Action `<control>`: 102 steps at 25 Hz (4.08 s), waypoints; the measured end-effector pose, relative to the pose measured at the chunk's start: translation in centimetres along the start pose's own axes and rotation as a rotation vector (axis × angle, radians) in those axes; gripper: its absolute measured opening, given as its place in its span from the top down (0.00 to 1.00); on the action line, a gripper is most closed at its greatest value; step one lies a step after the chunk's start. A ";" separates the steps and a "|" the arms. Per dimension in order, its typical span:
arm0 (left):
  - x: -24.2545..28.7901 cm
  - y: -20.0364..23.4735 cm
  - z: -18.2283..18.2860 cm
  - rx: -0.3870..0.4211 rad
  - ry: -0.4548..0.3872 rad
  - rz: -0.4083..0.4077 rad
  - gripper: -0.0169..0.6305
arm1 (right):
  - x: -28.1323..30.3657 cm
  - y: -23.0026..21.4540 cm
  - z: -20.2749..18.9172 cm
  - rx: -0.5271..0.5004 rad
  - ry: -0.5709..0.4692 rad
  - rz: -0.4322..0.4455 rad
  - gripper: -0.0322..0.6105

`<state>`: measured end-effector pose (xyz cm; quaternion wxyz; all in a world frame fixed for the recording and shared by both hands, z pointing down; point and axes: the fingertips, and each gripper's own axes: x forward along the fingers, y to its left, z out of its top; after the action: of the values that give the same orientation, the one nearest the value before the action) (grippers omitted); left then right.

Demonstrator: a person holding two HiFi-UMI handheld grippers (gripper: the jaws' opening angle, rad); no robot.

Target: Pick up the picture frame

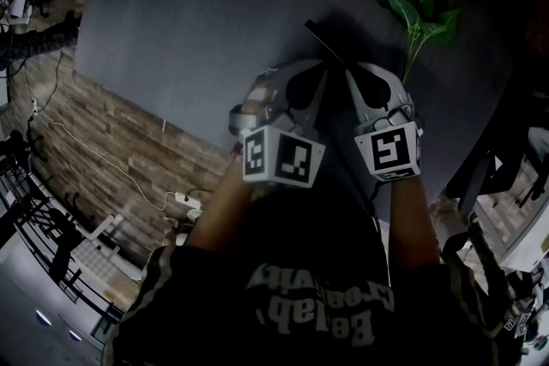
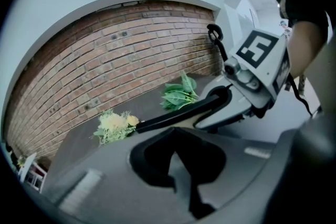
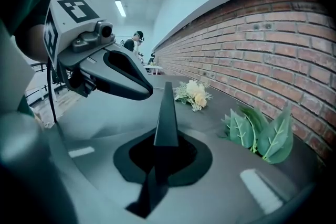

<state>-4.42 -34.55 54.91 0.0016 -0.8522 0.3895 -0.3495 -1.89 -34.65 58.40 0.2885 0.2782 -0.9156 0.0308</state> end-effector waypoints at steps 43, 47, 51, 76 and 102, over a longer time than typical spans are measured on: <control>-8.2 -2.8 7.5 0.101 -0.109 0.126 0.97 | -11.9 1.0 7.6 -0.049 -0.175 -0.176 0.92; -9.2 -3.1 8.4 0.103 -0.116 0.155 0.97 | -13.1 1.2 8.5 -0.079 -0.207 -0.180 0.92; -10.7 -3.1 9.6 0.115 -0.121 0.194 0.97 | -14.7 1.6 9.4 -0.075 -0.246 -0.173 0.92; -20.9 -2.9 14.8 0.199 -0.231 0.262 0.97 | -22.8 4.5 15.6 -0.097 -0.352 -0.267 0.92; -33.3 -5.7 12.2 0.255 -0.363 0.222 0.97 | -27.9 16.3 19.7 -0.134 -0.363 -0.394 0.92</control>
<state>-8.37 -11.74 27.46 0.2174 -0.8460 0.4267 -0.2345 -1.59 -11.42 28.54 0.1378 0.4324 -0.8805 -0.1371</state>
